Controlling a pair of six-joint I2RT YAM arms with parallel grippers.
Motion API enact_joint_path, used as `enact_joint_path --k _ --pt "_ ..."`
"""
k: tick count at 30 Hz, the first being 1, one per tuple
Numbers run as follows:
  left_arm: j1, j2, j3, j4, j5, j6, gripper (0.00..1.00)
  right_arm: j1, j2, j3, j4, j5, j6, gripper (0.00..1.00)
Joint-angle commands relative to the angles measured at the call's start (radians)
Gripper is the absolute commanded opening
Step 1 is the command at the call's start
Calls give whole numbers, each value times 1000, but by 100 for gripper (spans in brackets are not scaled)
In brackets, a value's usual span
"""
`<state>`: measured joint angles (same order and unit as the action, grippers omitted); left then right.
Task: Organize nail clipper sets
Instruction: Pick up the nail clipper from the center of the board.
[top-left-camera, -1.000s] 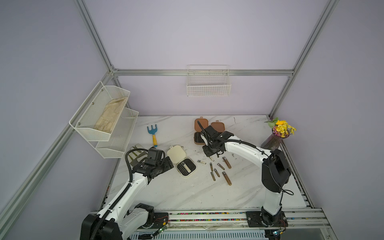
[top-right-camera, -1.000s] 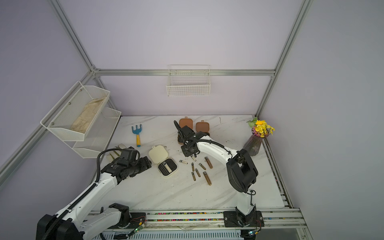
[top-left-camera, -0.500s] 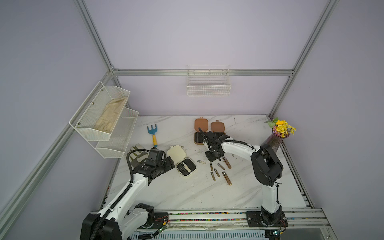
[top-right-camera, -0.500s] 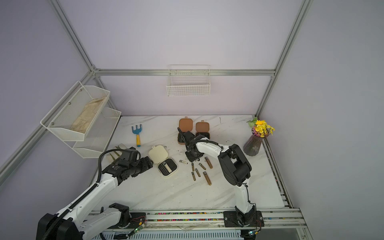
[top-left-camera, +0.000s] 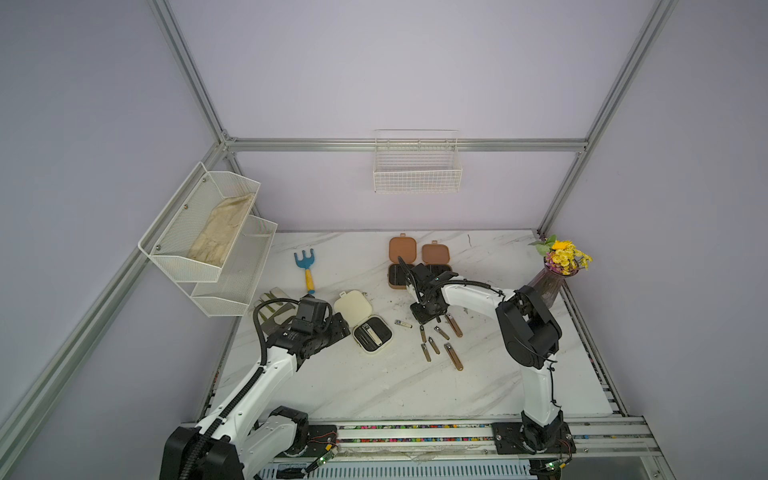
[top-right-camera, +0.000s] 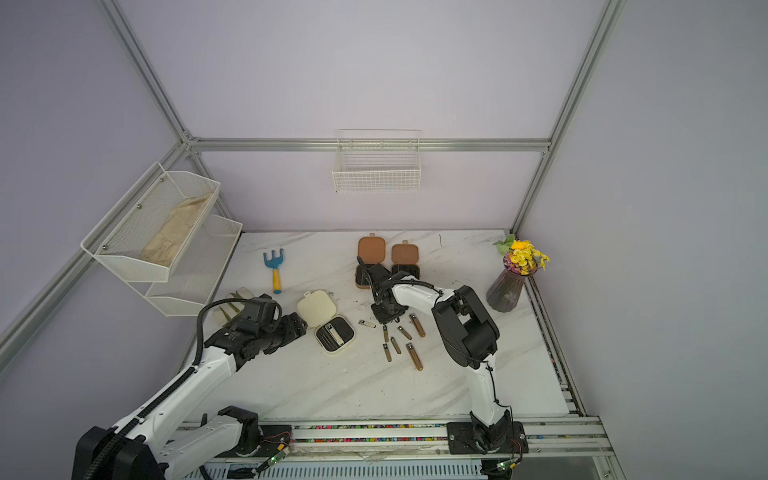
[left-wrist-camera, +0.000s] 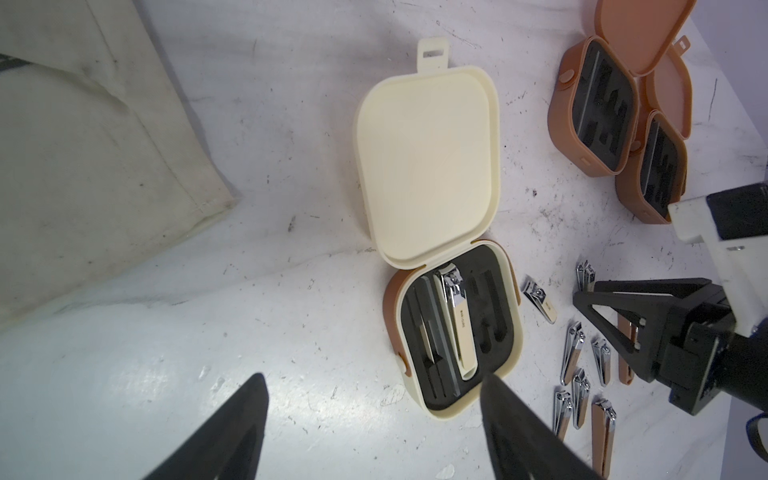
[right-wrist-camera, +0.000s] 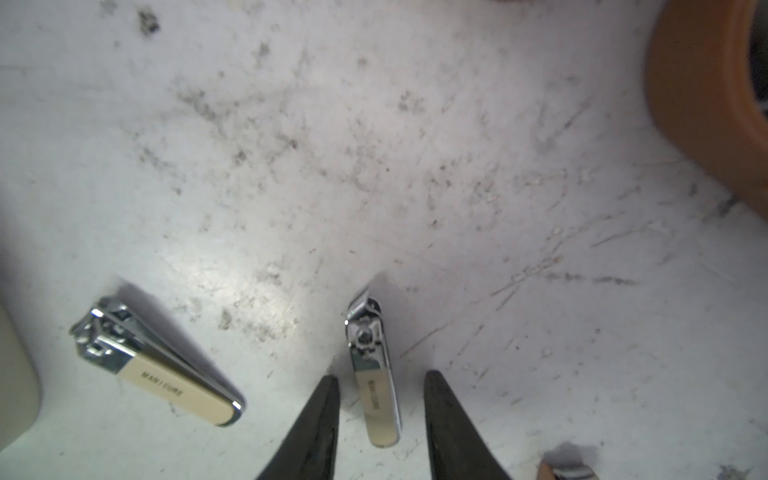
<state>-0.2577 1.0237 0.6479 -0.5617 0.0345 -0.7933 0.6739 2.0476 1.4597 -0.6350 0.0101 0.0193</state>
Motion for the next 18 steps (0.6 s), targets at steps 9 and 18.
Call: enact_joint_path --k 9,18 --pt "-6 0 -37 31 10 -9 79 -4 36 -14 -2 -18 -3 22" --pt "-8 1 -39 34 13 -10 79 -4 22 -38 0 -24 -1 4"
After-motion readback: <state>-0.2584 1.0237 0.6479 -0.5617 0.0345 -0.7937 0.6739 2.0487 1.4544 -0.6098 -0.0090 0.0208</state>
